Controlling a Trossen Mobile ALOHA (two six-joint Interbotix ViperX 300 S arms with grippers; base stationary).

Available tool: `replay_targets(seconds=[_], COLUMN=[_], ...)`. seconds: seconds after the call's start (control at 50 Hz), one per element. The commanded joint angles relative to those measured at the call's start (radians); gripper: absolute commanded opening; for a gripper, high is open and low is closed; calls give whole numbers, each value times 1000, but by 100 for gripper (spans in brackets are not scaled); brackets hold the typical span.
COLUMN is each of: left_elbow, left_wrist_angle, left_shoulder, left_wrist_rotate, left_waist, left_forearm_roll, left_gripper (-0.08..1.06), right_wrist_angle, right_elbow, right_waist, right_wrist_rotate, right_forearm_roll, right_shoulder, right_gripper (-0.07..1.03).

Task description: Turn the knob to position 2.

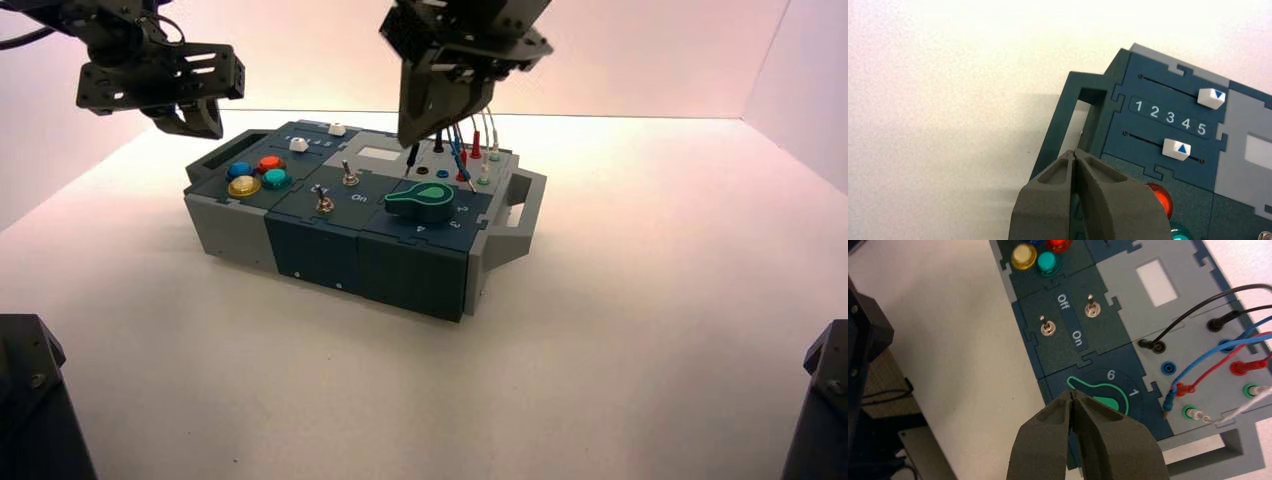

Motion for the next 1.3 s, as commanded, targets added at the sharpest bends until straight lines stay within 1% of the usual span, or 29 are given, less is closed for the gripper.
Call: replay_targets(seconds=[0.02,0.28,0.56,0.6,0.72,0.78,0.9,1.1,1.3], left_elbow=[-25,-26,-28,-29,-29,-29,-31,-34,-34], left_wrist_angle=[2,9,15,17,20,20,21,20,21], left_shoulder=[-6,-9,-12,-14,-18,-18,-18,-14,-14], left_wrist_rotate=[2,0,0,0,0,0,0,0,0], left_waist=[5,5,5,5,5,5,5,5,5], left_forearm_roll=[3,3,3,3,3,3,3,3,3], left_gripper=[-3,-3,-3,-3,-3,-3,-3,-3,-3], right_wrist_angle=[21,31,32,32,49,64,67,66,66], right_elbow=[-46,-97,-160,-179,-199,-198,-181,-126,-77], right_waist=[3,2,3,3,3,3,12,23,23], right_wrist_rotate=[2,-3,-8,-9,-11,-11,-9,0,3], right_forearm_roll=[3,-3,-8,-11,-12,-11,-9,-2,12], right_shoulder=[20,123,186,204,224,224,210,137,104], right_gripper=[-2,-2,-2,-2,-2,-2,-2,-2,-2])
